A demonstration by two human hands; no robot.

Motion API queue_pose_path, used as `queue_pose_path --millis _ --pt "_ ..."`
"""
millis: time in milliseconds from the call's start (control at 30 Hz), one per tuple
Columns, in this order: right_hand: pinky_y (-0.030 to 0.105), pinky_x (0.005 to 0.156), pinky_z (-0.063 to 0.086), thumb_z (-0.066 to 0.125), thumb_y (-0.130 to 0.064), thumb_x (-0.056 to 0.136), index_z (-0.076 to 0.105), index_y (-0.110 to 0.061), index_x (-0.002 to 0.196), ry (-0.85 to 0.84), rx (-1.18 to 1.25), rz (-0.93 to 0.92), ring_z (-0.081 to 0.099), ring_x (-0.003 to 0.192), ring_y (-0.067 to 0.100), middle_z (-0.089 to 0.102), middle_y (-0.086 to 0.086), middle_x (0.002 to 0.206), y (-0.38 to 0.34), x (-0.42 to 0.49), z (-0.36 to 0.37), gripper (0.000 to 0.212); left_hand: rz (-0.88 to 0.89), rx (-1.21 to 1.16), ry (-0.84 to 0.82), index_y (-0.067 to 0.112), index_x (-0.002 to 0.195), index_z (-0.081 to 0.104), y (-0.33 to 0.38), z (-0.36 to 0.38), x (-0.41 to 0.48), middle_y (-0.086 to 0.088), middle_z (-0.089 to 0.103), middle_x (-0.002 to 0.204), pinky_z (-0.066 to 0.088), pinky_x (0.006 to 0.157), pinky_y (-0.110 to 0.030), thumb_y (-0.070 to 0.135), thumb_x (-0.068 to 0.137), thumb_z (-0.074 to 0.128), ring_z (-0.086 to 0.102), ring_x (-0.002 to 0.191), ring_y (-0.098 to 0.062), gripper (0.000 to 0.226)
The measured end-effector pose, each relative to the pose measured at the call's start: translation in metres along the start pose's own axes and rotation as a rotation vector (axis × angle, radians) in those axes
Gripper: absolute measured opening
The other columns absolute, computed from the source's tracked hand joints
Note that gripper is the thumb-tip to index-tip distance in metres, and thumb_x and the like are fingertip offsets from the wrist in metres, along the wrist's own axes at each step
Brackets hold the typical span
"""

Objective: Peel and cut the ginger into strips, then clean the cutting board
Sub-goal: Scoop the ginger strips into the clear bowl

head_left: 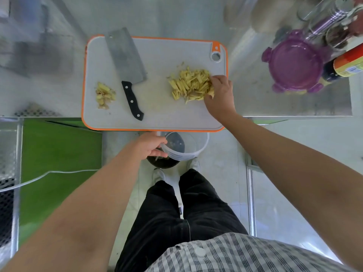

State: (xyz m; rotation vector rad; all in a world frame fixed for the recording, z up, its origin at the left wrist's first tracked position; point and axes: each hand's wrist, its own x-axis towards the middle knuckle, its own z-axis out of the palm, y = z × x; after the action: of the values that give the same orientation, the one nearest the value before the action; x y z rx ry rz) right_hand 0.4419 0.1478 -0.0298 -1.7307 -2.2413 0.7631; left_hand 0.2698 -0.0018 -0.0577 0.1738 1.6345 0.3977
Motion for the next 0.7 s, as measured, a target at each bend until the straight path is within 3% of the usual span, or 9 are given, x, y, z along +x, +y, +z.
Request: queue_pose_path --millis 167,267,400,567,700 --pt "0.033 0.094 0.043 0.055 0.006 0.073 0.060 0.004 0.119 0.046 0.051 -0.073 0.048 0.108 0.036 0.054 0.018 0.117 -0.002 -0.030 0.013 0.046 -0.009 -0.010 0.000 0.003 0.128 0.049 0.000 0.000 0.001 -0.015 0.045 0.108 0.061 0.063 -0.039 -0.001 0.090 0.058 0.063 0.075 -0.024 0.039" --pt "0.030 0.084 0.042 0.059 0.006 0.073 0.064 0.004 0.114 0.028 0.062 -0.118 0.051 0.102 0.036 0.056 0.020 0.111 -0.006 -0.051 0.021 0.041 -0.015 -0.018 -0.017 0.004 0.127 0.049 0.000 0.000 -0.001 -0.016 0.045 0.105 0.061 0.060 -0.036 0.000 0.091 0.058 0.065 0.080 -0.030 0.038" --pt "0.038 0.080 0.048 0.062 0.008 0.068 0.067 0.004 0.107 0.025 0.107 -0.220 0.055 0.091 0.038 0.058 0.021 0.099 -0.009 -0.081 0.030 0.039 -0.040 -0.021 -0.027 0.002 0.129 0.048 -0.001 0.001 -0.001 -0.012 0.045 0.095 0.060 0.062 -0.035 0.003 0.091 0.058 0.068 0.071 -0.031 0.039" --pt "0.029 0.082 0.043 0.062 0.012 0.066 0.066 0.001 0.110 -0.015 0.138 -0.298 0.055 0.092 0.033 0.058 0.017 0.100 -0.013 -0.119 0.039 0.045 -0.046 -0.008 -0.021 0.000 0.125 0.049 -0.002 0.002 -0.002 -0.010 0.046 0.095 0.060 0.065 -0.031 0.005 0.092 0.058 0.068 0.071 -0.030 0.034" --pt "0.028 0.073 0.049 0.058 0.005 0.076 0.072 -0.005 0.101 -0.108 0.234 -0.334 0.059 0.079 0.022 0.065 0.009 0.091 -0.014 -0.119 0.029 0.030 -0.053 -0.010 -0.030 0.000 0.129 0.048 -0.003 0.000 0.000 -0.010 0.047 0.096 0.060 0.069 -0.032 0.006 0.092 0.059 0.069 0.072 -0.030 0.039"
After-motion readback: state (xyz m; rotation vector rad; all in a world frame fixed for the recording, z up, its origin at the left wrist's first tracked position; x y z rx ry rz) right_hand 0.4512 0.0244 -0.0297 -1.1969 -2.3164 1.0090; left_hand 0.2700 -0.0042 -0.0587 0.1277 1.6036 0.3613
